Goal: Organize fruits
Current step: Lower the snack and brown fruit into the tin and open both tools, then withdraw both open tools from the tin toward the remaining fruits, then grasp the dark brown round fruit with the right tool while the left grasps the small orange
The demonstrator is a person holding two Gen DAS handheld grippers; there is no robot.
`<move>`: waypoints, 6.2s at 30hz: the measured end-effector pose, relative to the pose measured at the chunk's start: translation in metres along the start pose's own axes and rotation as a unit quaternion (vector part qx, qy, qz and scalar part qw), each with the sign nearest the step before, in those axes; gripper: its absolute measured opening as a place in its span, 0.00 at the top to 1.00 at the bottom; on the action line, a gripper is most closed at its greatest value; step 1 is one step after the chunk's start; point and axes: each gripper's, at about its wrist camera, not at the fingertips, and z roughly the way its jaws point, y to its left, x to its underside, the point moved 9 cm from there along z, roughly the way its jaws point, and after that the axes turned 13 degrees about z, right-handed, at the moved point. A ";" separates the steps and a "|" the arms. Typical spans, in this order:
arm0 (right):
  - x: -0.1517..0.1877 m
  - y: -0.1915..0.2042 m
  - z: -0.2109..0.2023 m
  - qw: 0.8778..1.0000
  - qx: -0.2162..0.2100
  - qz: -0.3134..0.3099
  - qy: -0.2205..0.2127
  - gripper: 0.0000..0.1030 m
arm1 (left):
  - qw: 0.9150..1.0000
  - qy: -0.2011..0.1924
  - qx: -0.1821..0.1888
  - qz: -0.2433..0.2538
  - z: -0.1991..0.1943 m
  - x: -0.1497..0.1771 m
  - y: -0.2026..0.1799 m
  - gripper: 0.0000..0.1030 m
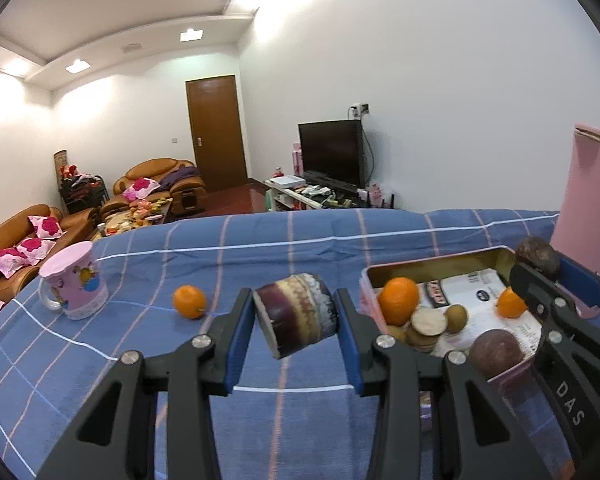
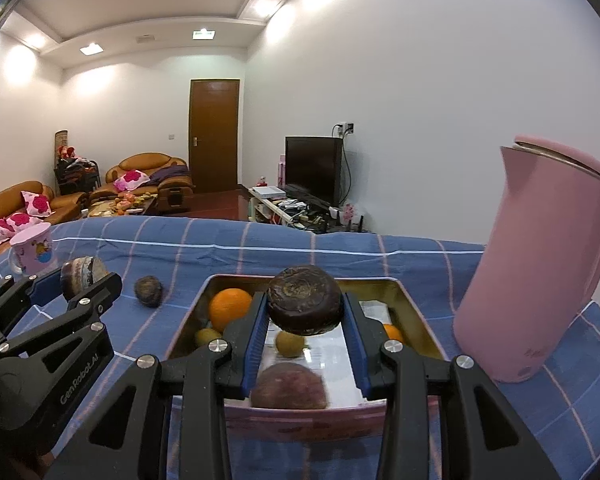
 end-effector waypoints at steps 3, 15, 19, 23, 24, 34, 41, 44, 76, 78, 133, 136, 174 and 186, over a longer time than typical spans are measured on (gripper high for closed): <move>-0.001 -0.008 0.001 1.000 0.006 0.003 0.001 0.62 | 1.000 -0.006 0.012 0.001 0.001 -0.005 -0.012 0.59; -0.017 -0.056 0.019 0.998 0.059 0.024 0.001 0.62 | 0.998 0.000 0.063 -0.014 0.021 -0.024 -0.058 0.59; -0.022 -0.063 0.024 0.997 0.072 0.020 -0.005 0.62 | 0.996 0.007 0.082 -0.016 0.030 -0.031 -0.074 0.59; -0.025 -0.068 0.031 0.997 0.074 0.024 0.000 0.62 | 0.995 0.016 0.096 -0.018 0.040 -0.036 -0.084 0.59; -0.025 -0.068 0.033 0.997 0.075 0.024 0.001 0.62 | 0.995 0.021 0.100 -0.018 0.044 -0.037 -0.087 0.59; -0.022 -0.065 0.055 0.998 0.039 0.031 0.042 0.62 | 0.989 0.064 0.129 -0.033 0.072 -0.035 -0.096 0.59; -0.017 -0.059 0.061 0.997 0.022 0.031 0.062 0.62 | 0.990 0.065 0.127 -0.025 0.070 -0.035 -0.098 0.59; -0.016 -0.055 0.063 0.997 0.012 0.023 0.067 0.62 | 0.991 0.066 0.114 -0.022 0.070 -0.034 -0.093 0.59; -0.029 -0.066 0.042 0.999 0.021 0.047 -0.009 0.17 | 0.994 0.074 0.082 0.000 0.073 -0.035 -0.090 0.58; -0.033 -0.071 0.036 0.998 0.032 0.055 -0.027 0.13 | 0.994 0.074 0.079 0.002 0.073 -0.035 -0.092 0.52; -0.009 0.003 0.012 0.993 0.056 0.099 -0.013 0.11 | 0.997 0.026 -0.063 -0.028 0.026 0.006 0.055 0.00; -0.007 0.019 0.016 0.994 0.046 0.097 -0.011 0.11 | 0.997 0.032 -0.067 -0.033 0.029 0.011 0.069 0.00; 0.048 0.196 0.133 0.979 -0.047 0.007 0.196 0.27 | 0.966 0.165 -0.128 -0.153 0.087 0.088 0.222 0.00; 0.068 0.187 0.159 0.965 -0.017 0.018 0.262 0.34 | 0.967 0.165 -0.128 -0.146 0.087 0.090 0.219 0.00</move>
